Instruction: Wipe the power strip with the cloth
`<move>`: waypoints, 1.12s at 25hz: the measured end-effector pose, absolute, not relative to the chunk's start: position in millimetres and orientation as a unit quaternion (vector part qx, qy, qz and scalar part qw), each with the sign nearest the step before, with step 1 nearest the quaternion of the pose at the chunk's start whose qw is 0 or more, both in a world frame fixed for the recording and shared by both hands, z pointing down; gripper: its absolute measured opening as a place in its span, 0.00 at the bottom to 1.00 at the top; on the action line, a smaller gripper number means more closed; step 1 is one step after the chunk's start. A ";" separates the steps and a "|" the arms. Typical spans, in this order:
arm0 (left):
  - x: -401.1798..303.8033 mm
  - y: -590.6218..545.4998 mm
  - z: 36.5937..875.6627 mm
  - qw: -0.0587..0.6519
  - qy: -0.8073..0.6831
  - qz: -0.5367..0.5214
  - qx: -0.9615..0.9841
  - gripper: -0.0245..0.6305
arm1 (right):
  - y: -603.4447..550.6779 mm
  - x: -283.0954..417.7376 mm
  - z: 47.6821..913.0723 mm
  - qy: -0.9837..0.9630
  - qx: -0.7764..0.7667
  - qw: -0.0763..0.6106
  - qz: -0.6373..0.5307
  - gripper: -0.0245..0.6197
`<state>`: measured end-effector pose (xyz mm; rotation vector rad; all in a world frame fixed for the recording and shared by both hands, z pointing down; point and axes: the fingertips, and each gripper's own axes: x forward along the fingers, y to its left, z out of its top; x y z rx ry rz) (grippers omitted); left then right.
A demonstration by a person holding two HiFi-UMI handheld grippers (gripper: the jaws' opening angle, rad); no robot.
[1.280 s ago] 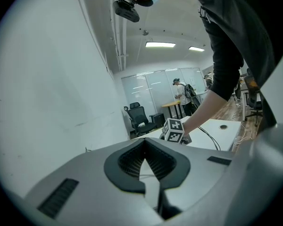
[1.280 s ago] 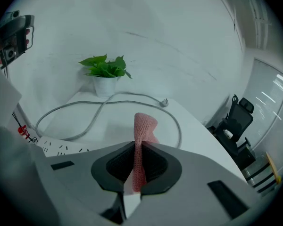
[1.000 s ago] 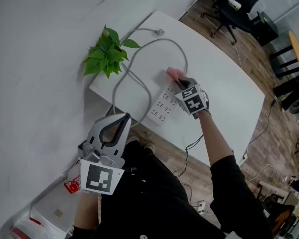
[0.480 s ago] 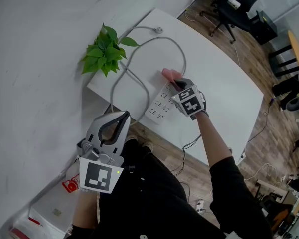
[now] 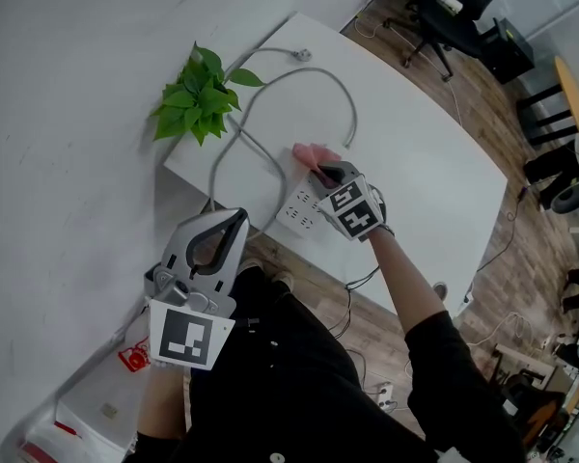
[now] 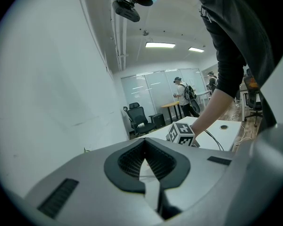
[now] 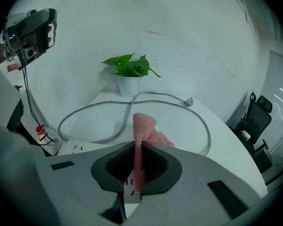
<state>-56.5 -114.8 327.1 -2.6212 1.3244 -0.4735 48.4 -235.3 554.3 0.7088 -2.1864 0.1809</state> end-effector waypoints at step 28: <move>-52.0 -113.2 327.2 0.086 0.438 -0.154 -0.882 0.06 | -127.0 -20.0 554.6 -0.903 0.176 0.385 0.068 0.11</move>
